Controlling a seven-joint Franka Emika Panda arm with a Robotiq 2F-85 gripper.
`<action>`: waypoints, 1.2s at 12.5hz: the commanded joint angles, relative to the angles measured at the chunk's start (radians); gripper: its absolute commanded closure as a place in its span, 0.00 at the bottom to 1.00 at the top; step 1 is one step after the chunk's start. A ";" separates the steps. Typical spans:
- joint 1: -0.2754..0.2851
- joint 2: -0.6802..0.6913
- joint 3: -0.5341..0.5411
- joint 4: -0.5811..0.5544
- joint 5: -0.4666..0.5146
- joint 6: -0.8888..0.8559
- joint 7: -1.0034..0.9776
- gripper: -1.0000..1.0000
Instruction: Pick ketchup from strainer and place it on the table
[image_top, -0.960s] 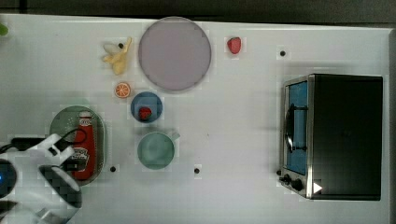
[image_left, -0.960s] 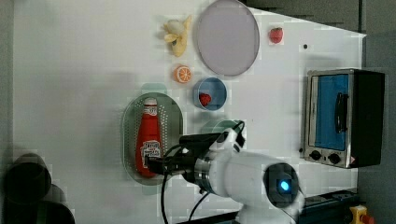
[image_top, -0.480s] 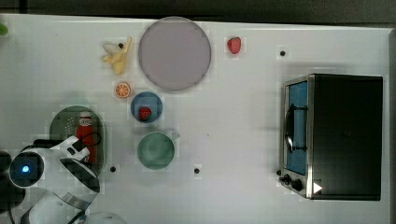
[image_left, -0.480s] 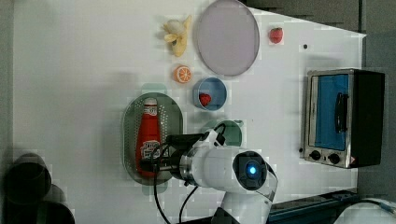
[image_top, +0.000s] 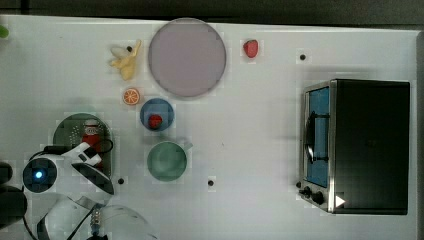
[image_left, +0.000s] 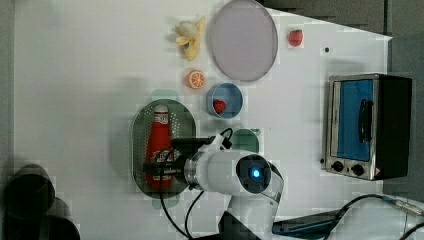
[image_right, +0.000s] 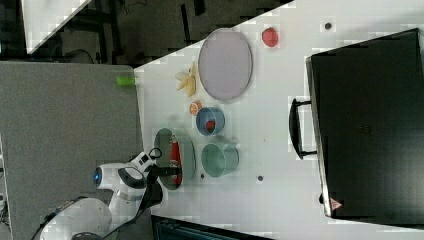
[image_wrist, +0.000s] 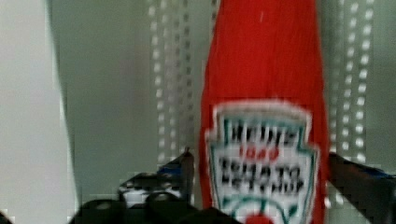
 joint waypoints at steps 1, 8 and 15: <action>0.055 0.016 -0.034 0.055 -0.006 0.002 0.080 0.29; -0.015 -0.142 0.071 0.036 0.081 -0.017 0.080 0.40; -0.173 -0.413 0.199 0.138 0.437 -0.318 -0.050 0.40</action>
